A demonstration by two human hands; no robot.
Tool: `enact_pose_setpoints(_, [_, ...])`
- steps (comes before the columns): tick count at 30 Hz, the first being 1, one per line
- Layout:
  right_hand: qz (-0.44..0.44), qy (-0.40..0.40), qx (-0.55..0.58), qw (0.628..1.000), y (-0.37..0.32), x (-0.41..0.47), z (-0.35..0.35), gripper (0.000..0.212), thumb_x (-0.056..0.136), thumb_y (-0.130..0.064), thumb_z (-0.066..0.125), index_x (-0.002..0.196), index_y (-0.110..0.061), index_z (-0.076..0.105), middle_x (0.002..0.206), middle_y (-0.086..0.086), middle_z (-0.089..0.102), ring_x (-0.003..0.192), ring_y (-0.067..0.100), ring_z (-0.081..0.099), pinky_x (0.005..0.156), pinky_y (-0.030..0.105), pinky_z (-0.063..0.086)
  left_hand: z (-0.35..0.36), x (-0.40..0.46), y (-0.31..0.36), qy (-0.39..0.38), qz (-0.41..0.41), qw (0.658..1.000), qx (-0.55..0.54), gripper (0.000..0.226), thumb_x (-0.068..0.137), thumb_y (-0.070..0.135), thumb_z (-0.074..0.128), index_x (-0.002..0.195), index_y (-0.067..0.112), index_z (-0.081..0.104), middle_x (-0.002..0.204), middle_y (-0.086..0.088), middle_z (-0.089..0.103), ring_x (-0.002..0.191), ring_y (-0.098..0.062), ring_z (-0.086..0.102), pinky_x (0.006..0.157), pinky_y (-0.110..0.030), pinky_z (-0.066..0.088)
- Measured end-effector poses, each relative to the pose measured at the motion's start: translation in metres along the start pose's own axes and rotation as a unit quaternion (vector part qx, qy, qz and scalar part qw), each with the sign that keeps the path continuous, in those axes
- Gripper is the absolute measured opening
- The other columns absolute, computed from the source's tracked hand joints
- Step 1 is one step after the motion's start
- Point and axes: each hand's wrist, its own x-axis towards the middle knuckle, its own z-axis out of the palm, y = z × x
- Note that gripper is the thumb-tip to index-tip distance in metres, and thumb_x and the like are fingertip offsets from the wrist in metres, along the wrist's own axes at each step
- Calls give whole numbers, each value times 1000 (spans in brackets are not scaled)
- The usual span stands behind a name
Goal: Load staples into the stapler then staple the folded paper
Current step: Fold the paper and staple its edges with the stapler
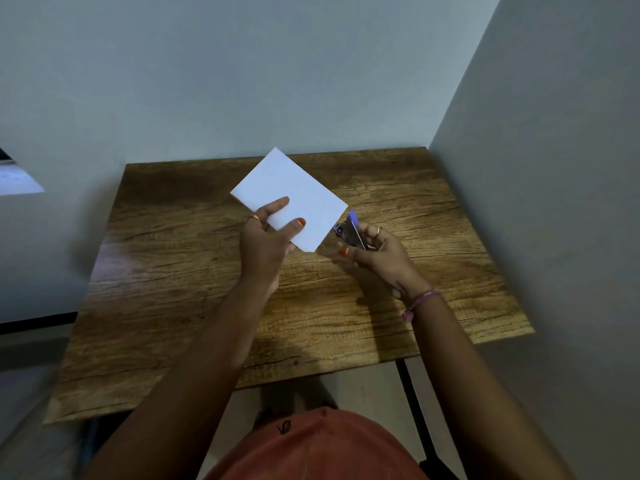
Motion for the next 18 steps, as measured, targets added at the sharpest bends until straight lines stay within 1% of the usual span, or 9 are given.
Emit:
enact_pose_setpoints(3, [-17, -7, 10, 1000, -6, -1, 5, 43, 81, 10, 63, 114, -16, 58, 91, -10, 74, 80, 0, 68, 56, 14, 50, 3, 2, 4, -3, 39, 998, 52, 42, 74, 9, 79, 112, 24, 67, 110, 18, 58, 98, -4, 60, 67, -30, 60])
enact_pose_setpoints(5, [-19, -5, 11, 1000, -10, -2, 9, 40, 82, 3, 66, 115, -19, 58, 93, -9, 74, 79, 4, 68, 58, 17, 49, 5, 3, 6, -2, 61, 995, 84, 43, 75, 10, 78, 114, 23, 66, 105, 23, 57, 90, 5, 62, 66, -30, 60])
enact_pose_setpoints(7, [-19, -3, 19, 1000, -11, -3, 13, 32, 84, -6, 67, 112, -20, 61, 94, -5, 74, 80, 9, 65, 60, 19, 47, 6, 4, 8, -4, 78, 990, 114, 44, 76, 11, 78, 116, 23, 65, 102, 26, 56, 84, 15, 61, 66, -32, 61])
enact_pose_setpoints(9, [-8, -2, 56, 998, -13, -3, 17, 21, 86, -14, 66, 106, -21, 63, 92, -3, 72, 77, 9, 66, 58, 19, 47, 7, 4, 11, -7, 88, 987, 135, 44, 76, 12, 78, 116, 24, 65, 102, 27, 56, 82, 18, 59, 67, -35, 61])
enact_pose_setpoints(10, [1, 1, 77, 997, -14, -3, 19, 19, 86, -18, 65, 105, -19, 63, 93, -2, 72, 75, 9, 67, 56, 19, 48, 7, 4, 12, -10, 94, 985, 142, 44, 76, 12, 78, 117, 24, 65, 103, 26, 56, 82, 18, 59, 67, -37, 61])
enact_pose_setpoints(12, [20, 9, 111, 994, -16, -3, 23, 27, 87, -23, 64, 113, -14, 60, 96, 0, 71, 75, 11, 68, 52, 18, 49, 8, 3, 15, -19, 108, 982, 154, 45, 76, 13, 78, 118, 22, 65, 105, 23, 57, 83, 18, 59, 67, -39, 61])
enact_pose_setpoints(14, [39, 14, 146, 988, -18, -3, 26, 36, 88, -20, 63, 121, -9, 56, 97, 3, 70, 77, 13, 68, 53, 19, 51, 9, 2, 17, -29, 122, 979, 161, 45, 77, 12, 77, 119, 22, 64, 109, 19, 57, 85, 16, 60, 66, -38, 61])
enact_pose_setpoints(16, [62, 9, 182, 981, -19, -2, 27, 39, 86, -16, 64, 123, -11, 52, 99, 5, 70, 82, 17, 67, 61, 25, 53, 8, 3, 18, -37, 129, 978, 162, 47, 77, 11, 77, 120, 21, 63, 112, 14, 59, 89, 7, 63, 66, -38, 61])
enact_pose_setpoints(18, [81, -7, 205, 975, -20, -2, 27, 41, 83, -18, 67, 121, -14, 54, 99, 5, 71, 85, 18, 68, 73, 33, 53, 7, 4, 19, -41, 131, 978, 158, 48, 77, 11, 77, 121, 21, 63, 115, 10, 59, 95, -1, 63, 66, -39, 61])
